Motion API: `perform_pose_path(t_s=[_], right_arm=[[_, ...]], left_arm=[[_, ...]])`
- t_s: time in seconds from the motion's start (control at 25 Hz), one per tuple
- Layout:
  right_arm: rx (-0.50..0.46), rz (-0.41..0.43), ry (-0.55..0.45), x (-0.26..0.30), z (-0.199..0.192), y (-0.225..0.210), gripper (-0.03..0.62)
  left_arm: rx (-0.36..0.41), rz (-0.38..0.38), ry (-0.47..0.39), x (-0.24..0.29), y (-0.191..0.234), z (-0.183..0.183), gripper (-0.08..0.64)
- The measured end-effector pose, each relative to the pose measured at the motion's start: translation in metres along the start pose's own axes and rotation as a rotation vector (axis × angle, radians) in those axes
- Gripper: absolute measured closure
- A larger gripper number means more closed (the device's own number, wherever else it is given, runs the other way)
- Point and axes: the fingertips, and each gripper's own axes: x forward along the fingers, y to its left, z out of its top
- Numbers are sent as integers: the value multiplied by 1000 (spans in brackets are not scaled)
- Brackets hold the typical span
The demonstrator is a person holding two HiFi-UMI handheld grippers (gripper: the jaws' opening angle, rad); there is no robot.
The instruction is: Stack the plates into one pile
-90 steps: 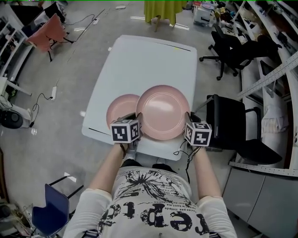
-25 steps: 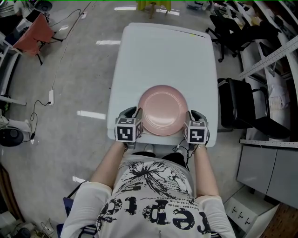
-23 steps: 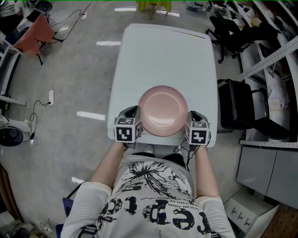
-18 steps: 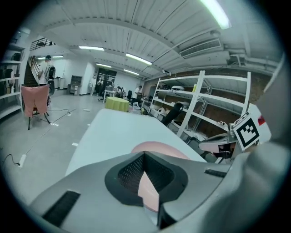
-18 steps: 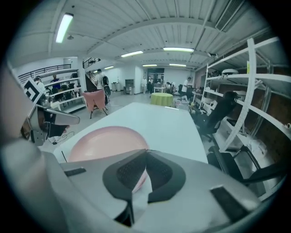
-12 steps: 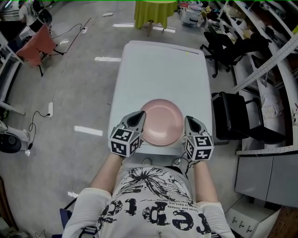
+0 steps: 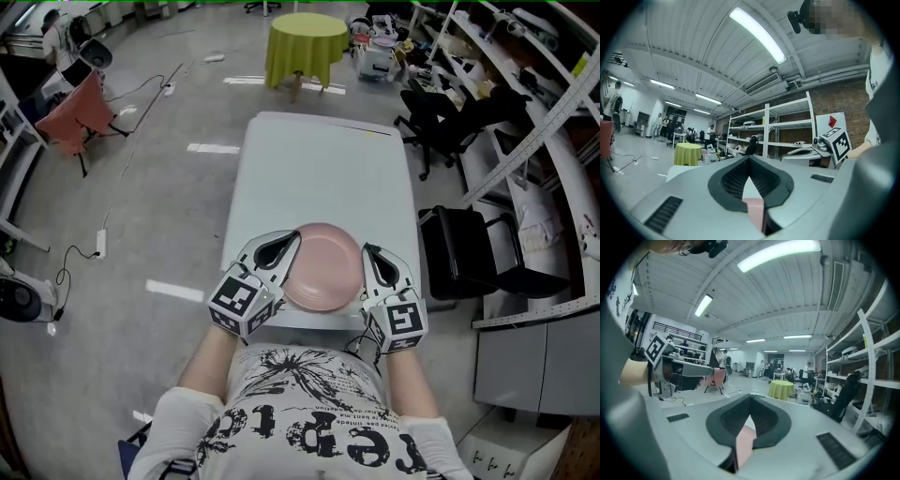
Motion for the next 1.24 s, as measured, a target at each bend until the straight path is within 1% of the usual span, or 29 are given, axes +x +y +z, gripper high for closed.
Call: perform_pose_path(t_s=[0.16, 0.4, 0.76, 1.04, 1.24], right_arm=[[32, -10, 11, -1, -1, 0, 588], [37, -9, 14, -1, -4, 4, 588], [50, -39, 20, 0, -11, 2, 588], [56, -36, 16, 4, -9, 1, 588], [65, -59, 0, 4, -9, -2, 588]], left_arm=[[19, -2, -7, 1, -5, 2, 558], [14, -9, 12, 3, -10, -4, 558], [3, 21, 50, 4, -6, -15, 558], [-9, 38, 51, 6, 2, -15, 558], [-12, 38, 60, 6, 3, -22, 558]])
